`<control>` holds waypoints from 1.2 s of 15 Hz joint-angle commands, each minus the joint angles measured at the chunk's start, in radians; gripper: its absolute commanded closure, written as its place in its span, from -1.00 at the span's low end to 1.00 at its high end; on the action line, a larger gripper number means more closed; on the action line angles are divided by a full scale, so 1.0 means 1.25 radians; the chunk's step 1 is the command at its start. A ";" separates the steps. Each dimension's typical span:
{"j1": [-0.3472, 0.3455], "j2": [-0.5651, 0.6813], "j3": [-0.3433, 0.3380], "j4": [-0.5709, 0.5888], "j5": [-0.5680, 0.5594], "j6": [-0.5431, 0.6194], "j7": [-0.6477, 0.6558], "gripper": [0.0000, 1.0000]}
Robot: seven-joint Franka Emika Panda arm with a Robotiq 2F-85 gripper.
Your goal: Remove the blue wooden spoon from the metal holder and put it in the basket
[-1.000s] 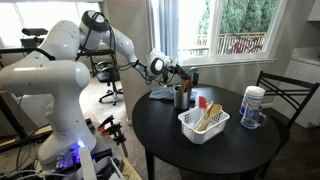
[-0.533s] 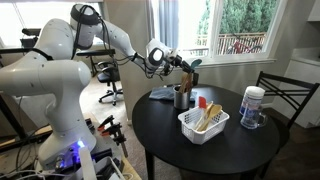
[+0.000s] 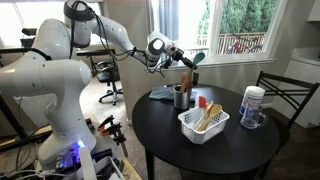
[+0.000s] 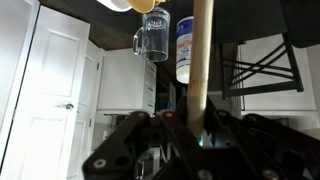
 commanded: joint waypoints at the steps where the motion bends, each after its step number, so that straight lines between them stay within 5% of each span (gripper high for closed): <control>1: 0.012 0.008 -0.035 0.008 -0.071 -0.086 -0.018 0.84; 7: -0.039 0.009 -0.004 0.056 -0.176 -0.179 -0.028 0.84; 18: -0.233 0.111 0.130 0.189 -0.351 -0.253 -0.019 0.84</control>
